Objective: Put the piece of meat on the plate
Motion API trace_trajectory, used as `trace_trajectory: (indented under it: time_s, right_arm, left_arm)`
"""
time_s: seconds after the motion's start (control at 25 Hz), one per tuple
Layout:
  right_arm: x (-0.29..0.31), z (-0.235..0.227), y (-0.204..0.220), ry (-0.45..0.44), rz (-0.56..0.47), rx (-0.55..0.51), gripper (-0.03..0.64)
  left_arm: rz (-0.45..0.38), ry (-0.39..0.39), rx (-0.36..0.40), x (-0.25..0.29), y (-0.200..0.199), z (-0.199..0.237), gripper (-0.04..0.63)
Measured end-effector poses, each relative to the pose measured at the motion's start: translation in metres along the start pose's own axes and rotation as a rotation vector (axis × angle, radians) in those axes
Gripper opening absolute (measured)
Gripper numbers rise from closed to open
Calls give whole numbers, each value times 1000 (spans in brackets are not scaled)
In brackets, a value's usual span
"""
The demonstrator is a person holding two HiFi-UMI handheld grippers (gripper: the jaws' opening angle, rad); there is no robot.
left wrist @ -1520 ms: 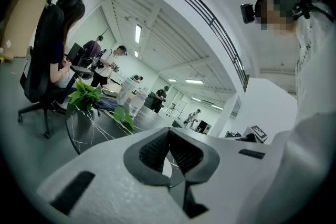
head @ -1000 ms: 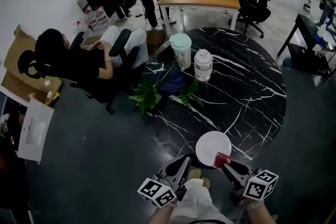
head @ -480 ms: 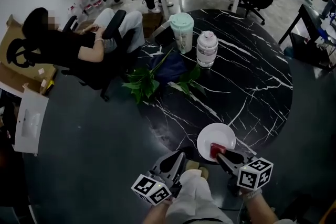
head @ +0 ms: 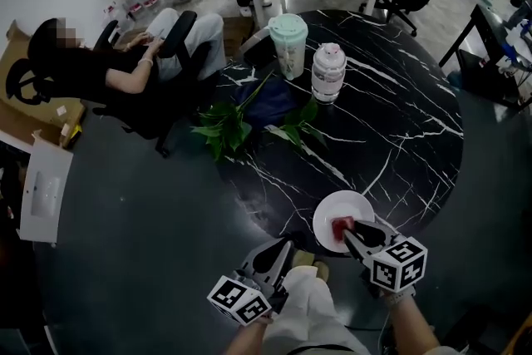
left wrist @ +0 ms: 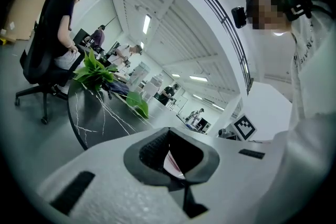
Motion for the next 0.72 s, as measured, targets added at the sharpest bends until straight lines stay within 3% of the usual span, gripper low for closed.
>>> trace_trajectory:
  time_s: [0.36,0.48,0.72]
  right_arm:
    - [6,2,-6,106,-28,-232,86]
    - [3,1,-10,159,-92,-276,86]
    - [-16,6,-25,148,-194,-231,86]
  left_arm:
    - [-12,-6,-10,-10,0,1,9]
    - [-12,-9,-7,-12,-1,-1,9]
    - [-24,-2,1,-14,-6,-6,9]
Point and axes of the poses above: the fingertips, and each gripper's own axes: x forward along the fingers, z to its left, y out of its underside, the point moved 8 cm from there along -x, backward along the fingers, and after that the axes turned 11 degrees about y, right-handed, at the moved point
